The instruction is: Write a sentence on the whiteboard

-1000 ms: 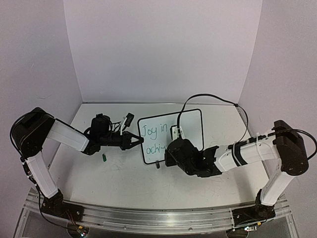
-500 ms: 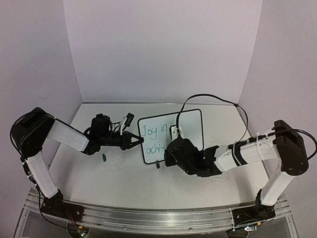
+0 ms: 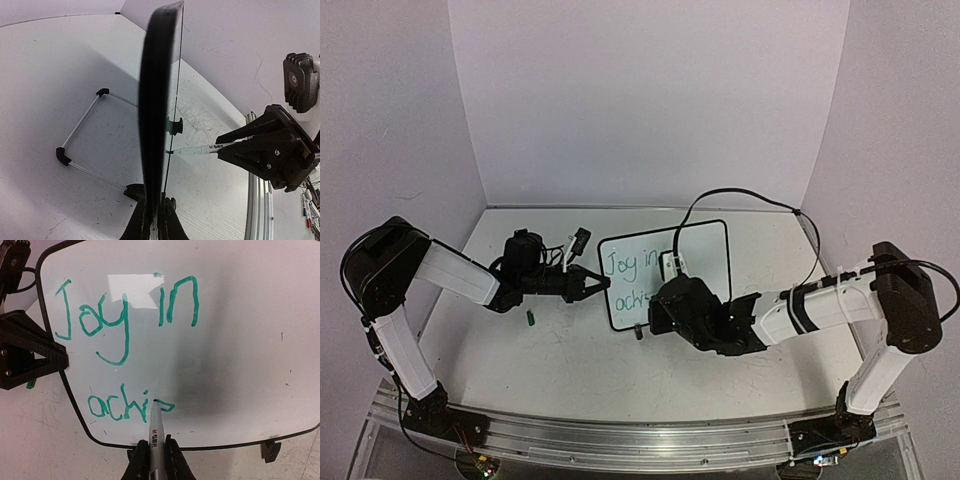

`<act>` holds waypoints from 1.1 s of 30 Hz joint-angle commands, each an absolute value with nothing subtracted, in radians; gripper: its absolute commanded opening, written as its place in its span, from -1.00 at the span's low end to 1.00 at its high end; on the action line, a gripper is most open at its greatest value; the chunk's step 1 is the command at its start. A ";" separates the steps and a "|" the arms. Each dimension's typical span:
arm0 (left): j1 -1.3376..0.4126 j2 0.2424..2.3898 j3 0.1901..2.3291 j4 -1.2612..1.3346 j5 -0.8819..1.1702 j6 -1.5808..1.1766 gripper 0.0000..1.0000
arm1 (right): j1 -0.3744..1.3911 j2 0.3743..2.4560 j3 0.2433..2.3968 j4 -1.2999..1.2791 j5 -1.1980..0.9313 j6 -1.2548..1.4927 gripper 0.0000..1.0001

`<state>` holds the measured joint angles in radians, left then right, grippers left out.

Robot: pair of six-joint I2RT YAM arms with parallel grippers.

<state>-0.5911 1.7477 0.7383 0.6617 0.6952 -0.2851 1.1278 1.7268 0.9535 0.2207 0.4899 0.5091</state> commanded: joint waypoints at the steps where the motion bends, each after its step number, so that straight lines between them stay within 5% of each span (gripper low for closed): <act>1: -0.600 1.727 0.768 0.639 0.688 -0.256 -1.00 | 1.121 1.750 0.978 0.236 0.484 0.521 -1.00; 33: -0.600 1.727 0.770 0.636 0.689 -0.256 -1.00 | 1.125 1.737 0.916 0.189 0.502 0.585 -1.00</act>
